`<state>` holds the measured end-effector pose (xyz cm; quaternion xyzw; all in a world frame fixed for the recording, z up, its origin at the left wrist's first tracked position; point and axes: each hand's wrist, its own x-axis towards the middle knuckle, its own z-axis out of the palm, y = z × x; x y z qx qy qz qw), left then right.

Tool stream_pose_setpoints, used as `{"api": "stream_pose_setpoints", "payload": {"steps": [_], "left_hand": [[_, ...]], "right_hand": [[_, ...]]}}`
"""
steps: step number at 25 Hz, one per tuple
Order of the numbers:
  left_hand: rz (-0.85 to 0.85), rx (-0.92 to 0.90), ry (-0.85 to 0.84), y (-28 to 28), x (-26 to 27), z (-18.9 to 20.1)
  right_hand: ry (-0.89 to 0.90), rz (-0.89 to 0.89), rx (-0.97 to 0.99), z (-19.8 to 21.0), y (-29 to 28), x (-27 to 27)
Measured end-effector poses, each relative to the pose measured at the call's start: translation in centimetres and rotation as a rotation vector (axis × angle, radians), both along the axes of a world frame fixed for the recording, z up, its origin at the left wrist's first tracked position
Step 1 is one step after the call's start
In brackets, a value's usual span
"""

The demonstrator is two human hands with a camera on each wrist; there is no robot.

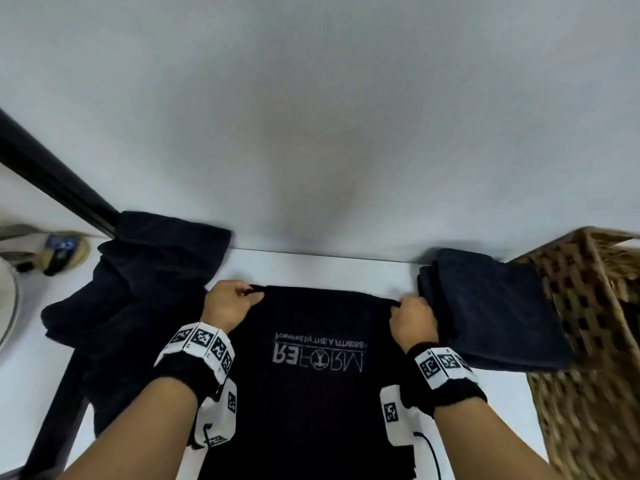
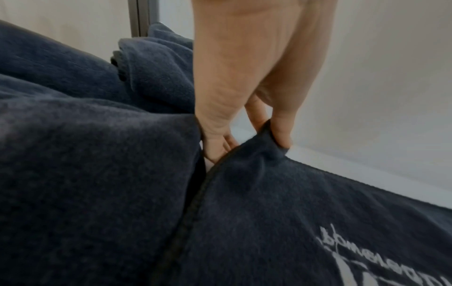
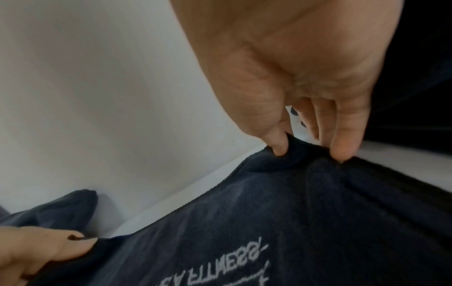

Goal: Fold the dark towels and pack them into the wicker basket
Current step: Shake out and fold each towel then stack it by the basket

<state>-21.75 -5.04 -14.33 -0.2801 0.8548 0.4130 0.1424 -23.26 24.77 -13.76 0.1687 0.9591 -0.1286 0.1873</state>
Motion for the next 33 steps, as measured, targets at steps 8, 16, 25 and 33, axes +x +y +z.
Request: {"api": "stream_pose_setpoints", "payload": {"steps": [8, 16, 25, 33], "left_hand": [[0.153, 0.255, 0.033, -1.5, 0.5, -0.7], [0.313, 0.588, 0.499, -4.4, 2.8, 14.1], [0.159, 0.491, 0.963, -5.7, 8.9, 31.8], [0.073, 0.314, 0.872, -6.0, 10.5, 34.1]], "right_hand": [[0.086, -0.166, -0.212, 1.0, -0.5, 0.6], [0.665, -0.224, -0.829, 15.2, 1.2, 2.3], [0.959, -0.07, -1.017, 32.7, 3.3, 8.0], [0.934, -0.006, -0.908, 34.2, 4.1, 8.7]]}}
